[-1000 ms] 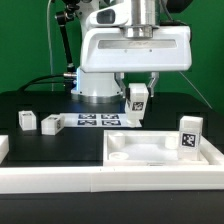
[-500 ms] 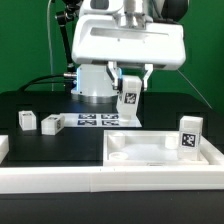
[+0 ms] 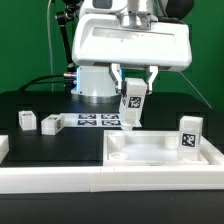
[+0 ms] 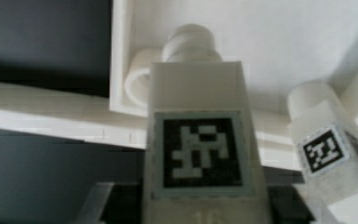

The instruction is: Assemble square table

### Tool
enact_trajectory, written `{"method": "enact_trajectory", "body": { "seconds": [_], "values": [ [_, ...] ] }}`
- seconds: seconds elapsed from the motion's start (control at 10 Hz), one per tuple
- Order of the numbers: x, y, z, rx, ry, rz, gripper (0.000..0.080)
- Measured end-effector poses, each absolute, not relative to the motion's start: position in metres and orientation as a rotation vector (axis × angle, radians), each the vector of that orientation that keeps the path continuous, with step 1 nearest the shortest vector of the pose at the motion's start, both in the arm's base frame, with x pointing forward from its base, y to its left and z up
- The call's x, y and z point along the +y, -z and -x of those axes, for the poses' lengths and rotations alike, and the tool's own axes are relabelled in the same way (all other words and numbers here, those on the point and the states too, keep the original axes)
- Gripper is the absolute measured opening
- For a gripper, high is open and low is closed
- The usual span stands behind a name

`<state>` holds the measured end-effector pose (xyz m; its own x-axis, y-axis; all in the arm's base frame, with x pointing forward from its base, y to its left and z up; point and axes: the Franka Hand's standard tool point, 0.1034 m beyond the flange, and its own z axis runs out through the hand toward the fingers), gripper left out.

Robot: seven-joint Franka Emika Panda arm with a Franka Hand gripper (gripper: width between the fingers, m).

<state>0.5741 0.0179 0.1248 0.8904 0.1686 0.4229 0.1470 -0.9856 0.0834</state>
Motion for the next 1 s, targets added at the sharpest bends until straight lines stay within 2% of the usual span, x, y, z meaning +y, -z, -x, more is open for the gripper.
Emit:
{"method": "enact_trajectory", "body": {
  "seconds": [0.4, 1.0],
  "values": [
    [0.018, -0.12, -0.57, 0.252, -0.666, -3.008, 0.029],
    [0.001, -0.123, -0.601, 0.213, -0.538, -3.069, 0.029]
  ]
}}
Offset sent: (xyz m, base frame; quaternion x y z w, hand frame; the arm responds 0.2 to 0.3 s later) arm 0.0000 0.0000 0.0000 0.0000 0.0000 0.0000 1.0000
